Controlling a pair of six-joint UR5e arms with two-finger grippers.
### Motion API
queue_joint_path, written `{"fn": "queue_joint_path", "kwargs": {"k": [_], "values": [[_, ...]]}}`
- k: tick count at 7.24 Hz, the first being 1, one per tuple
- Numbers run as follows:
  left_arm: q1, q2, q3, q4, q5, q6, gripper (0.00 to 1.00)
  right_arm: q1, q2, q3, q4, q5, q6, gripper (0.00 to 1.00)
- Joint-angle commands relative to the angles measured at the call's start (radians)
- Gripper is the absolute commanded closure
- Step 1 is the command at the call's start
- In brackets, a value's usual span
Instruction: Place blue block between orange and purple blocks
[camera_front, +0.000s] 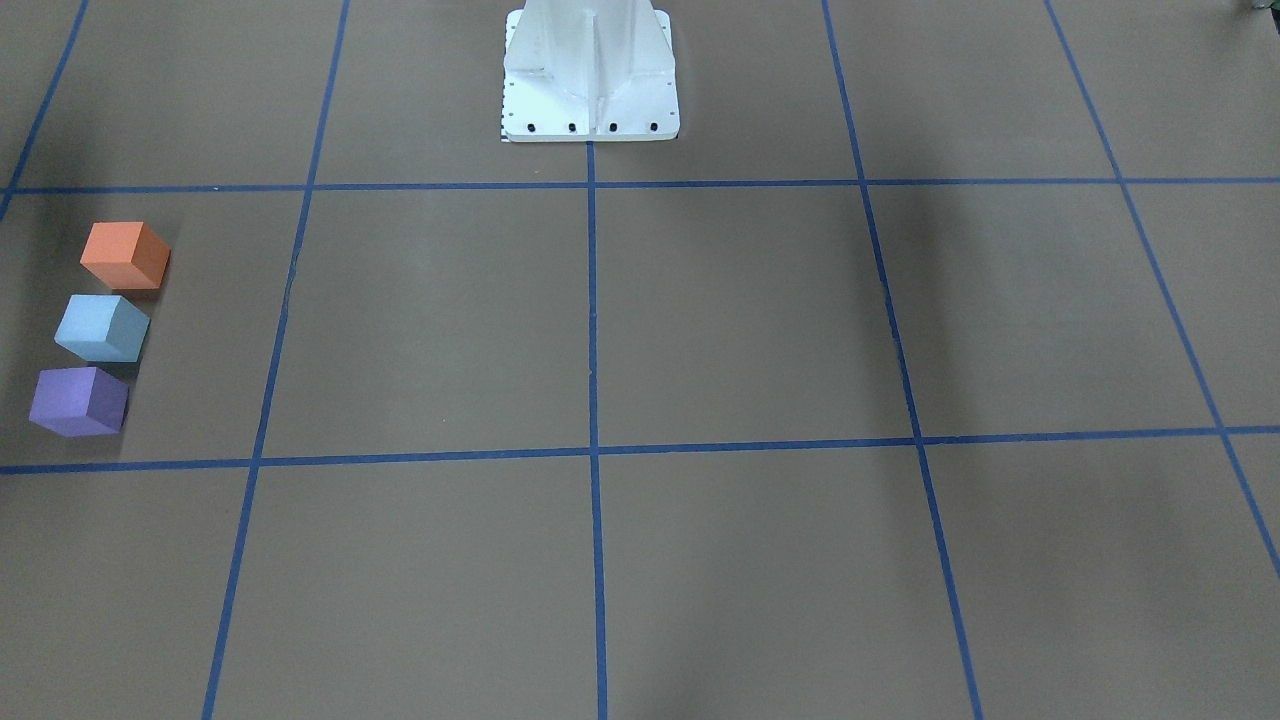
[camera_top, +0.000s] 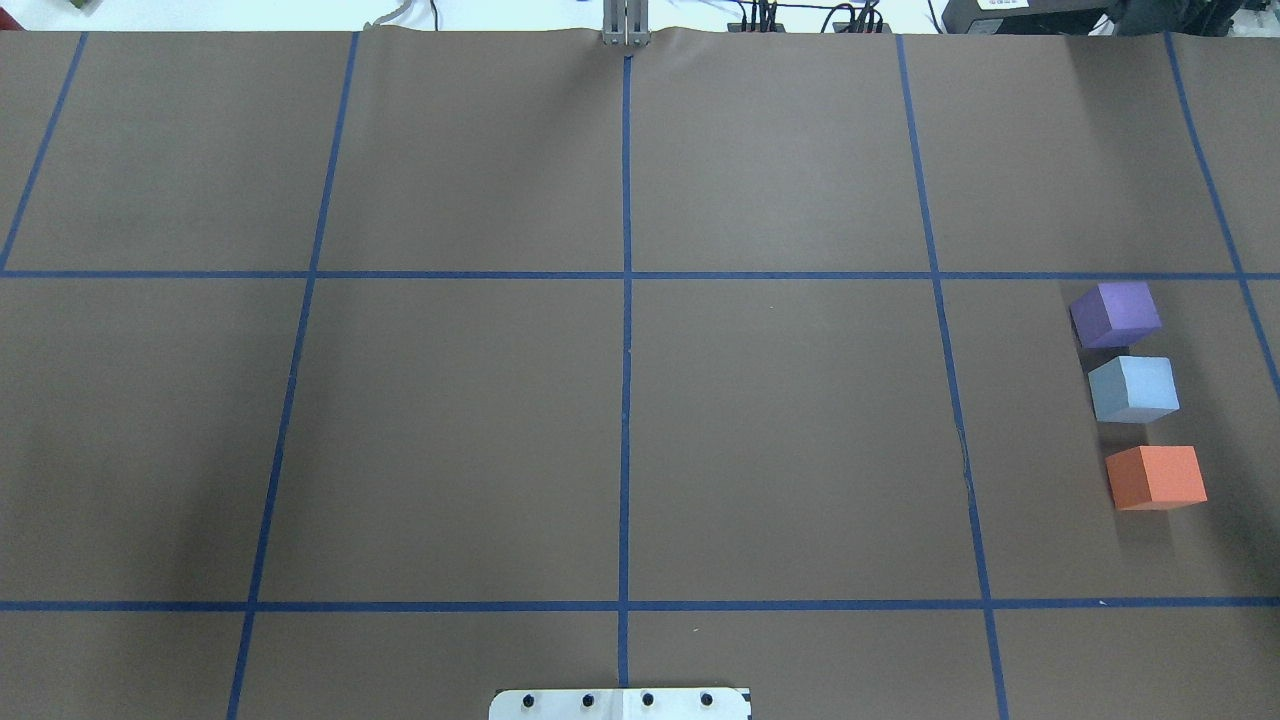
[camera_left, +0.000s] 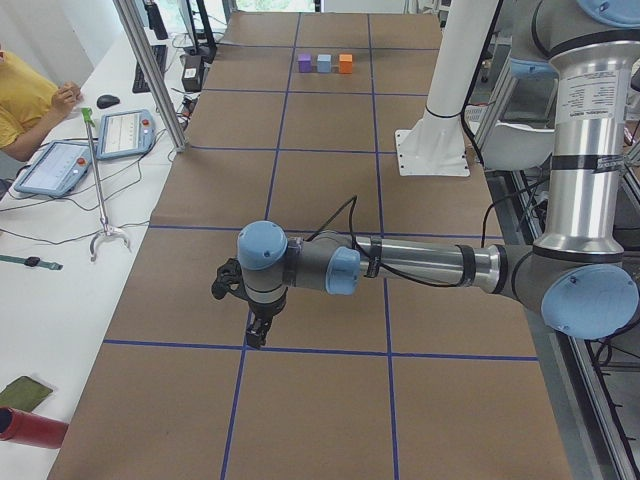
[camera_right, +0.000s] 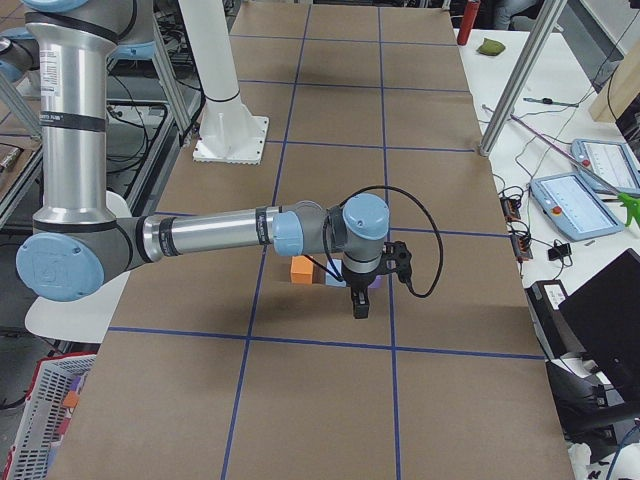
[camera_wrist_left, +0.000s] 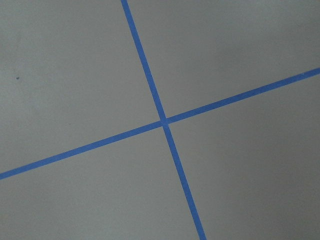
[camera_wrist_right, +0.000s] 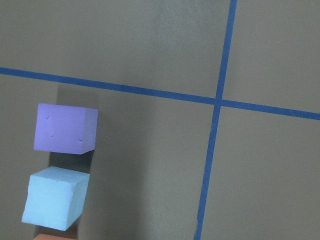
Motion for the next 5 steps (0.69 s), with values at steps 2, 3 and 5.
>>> {"fn": "queue_joint_path", "kwargs": {"k": [2,3,5], "values": [[-0.002,0.007,-0.016,-0.001,0.0,0.003,0.01,0.023,-0.02,0.015,0.0,0.01,-0.003,0.0],[-0.002,0.0,-0.016,-0.001,0.0,0.0,0.01,0.021,-0.013,0.014,0.002,0.0,-0.003,0.0],[-0.002,-0.009,-0.014,-0.001,0.0,0.0,0.01,0.023,0.001,0.015,0.002,-0.004,-0.004,0.0]]}}
